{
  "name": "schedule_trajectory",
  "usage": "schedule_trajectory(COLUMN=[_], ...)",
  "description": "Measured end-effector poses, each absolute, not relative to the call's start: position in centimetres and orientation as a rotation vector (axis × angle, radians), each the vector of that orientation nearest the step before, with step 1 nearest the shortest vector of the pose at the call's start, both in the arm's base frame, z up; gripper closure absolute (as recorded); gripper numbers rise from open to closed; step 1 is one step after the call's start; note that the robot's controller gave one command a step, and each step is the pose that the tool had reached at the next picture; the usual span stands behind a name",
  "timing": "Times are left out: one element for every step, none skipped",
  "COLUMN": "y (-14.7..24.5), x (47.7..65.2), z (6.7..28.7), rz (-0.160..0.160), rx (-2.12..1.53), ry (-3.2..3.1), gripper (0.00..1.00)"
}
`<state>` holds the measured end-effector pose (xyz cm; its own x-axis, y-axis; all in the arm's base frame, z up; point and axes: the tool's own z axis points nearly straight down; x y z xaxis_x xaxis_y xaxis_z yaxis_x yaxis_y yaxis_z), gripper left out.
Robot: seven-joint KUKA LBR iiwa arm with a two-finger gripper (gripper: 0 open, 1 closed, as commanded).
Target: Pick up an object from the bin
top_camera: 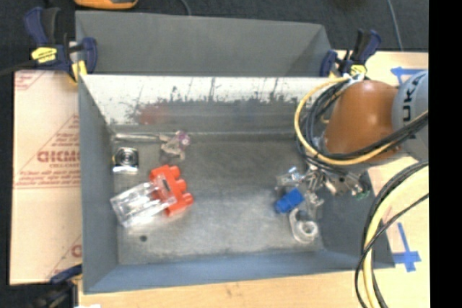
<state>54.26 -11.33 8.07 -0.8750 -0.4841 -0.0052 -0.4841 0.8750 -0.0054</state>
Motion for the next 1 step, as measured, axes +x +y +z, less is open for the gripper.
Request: schedule_trajectory(y=[-12.17], x=[53.32], z=[19.97], rz=[-0.009], rx=[-0.723], ry=[3.047], gripper=[1.0])
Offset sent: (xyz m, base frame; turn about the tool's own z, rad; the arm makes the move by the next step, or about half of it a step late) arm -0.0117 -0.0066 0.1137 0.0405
